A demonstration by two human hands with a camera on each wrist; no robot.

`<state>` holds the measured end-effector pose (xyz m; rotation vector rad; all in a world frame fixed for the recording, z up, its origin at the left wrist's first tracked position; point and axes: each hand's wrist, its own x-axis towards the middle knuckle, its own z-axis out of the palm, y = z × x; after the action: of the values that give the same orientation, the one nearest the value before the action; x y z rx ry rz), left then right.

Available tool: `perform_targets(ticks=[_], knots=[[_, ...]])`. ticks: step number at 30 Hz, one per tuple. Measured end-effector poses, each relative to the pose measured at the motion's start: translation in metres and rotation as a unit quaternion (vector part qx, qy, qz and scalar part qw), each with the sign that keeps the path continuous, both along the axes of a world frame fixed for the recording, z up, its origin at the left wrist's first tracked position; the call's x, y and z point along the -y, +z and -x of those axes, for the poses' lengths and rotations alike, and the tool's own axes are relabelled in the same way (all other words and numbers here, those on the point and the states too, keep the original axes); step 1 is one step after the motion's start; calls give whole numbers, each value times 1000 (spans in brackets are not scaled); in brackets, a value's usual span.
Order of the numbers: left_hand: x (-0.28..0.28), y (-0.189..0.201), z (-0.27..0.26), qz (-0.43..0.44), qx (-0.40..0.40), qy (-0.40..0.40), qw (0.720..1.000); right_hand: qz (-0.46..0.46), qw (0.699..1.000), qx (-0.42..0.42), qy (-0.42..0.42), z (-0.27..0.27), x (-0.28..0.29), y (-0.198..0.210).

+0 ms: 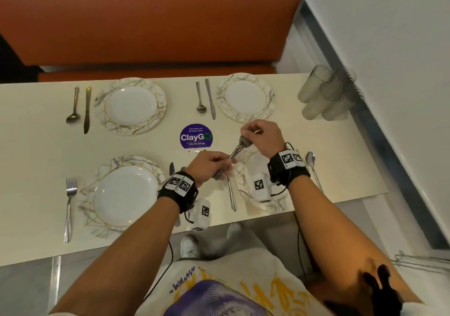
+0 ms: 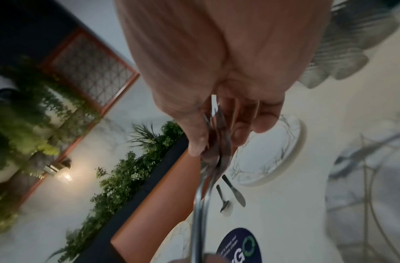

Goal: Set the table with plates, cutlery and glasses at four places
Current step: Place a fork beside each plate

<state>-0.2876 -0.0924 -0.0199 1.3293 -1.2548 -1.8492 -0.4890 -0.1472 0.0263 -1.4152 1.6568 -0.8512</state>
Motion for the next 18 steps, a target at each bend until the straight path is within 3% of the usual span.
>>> perform_targets(ticks=[3,11,15,18], knots=[[5,-1,-4,-3,4,37,999,28,996,-79,26,5,10,11],[53,5,11,-31,16,138,990,124,984,-124,41,34,51,24],[85,9,30,-30,32,194,980,79,980,-153,101,61,83,16],[112,16,51,-15,40,225,973,58,954,-221,195,77,107,10]])
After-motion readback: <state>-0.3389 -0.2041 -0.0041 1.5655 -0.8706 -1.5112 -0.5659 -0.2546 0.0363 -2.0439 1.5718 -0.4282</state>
